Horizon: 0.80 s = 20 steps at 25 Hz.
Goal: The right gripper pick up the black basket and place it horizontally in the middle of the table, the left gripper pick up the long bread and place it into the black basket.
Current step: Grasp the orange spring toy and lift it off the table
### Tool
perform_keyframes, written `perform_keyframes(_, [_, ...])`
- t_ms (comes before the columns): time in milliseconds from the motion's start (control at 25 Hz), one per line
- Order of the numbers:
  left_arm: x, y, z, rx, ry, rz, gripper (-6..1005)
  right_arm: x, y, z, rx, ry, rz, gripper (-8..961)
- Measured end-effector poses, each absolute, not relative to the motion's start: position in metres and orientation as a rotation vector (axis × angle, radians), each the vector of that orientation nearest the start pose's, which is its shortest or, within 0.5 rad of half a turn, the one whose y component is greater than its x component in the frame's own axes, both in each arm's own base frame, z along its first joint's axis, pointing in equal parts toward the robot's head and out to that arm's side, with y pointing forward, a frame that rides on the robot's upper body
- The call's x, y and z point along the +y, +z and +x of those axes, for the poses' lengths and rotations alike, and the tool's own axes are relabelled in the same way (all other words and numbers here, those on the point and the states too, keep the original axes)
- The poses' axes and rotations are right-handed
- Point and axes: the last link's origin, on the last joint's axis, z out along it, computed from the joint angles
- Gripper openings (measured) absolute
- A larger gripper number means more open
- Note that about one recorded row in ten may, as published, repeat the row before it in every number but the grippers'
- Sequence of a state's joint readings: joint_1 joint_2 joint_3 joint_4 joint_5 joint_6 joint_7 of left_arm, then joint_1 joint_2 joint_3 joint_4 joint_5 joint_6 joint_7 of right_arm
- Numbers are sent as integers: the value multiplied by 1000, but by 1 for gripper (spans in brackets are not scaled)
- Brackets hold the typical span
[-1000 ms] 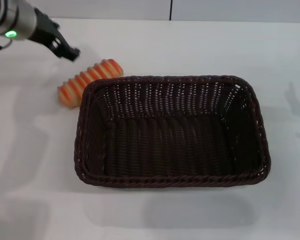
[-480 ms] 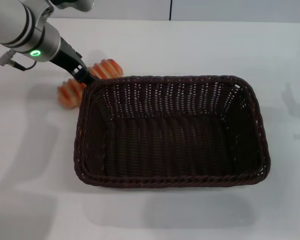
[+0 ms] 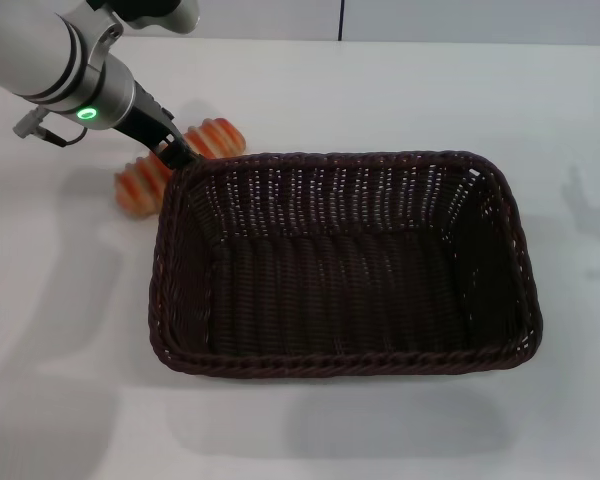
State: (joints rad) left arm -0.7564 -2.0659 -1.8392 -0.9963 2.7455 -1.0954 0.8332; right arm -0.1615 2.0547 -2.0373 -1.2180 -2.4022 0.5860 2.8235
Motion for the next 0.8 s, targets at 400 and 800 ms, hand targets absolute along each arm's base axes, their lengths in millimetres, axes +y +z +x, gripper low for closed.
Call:
perform_keyframes(400, [434,-15,-207,-542,514,-2444,701,277,6,279,705,635,-1472,839])
perform_keyframes(800, [442,-21,-206,-483,519,-2415,678,279,6,281,711,620,-1490,839])
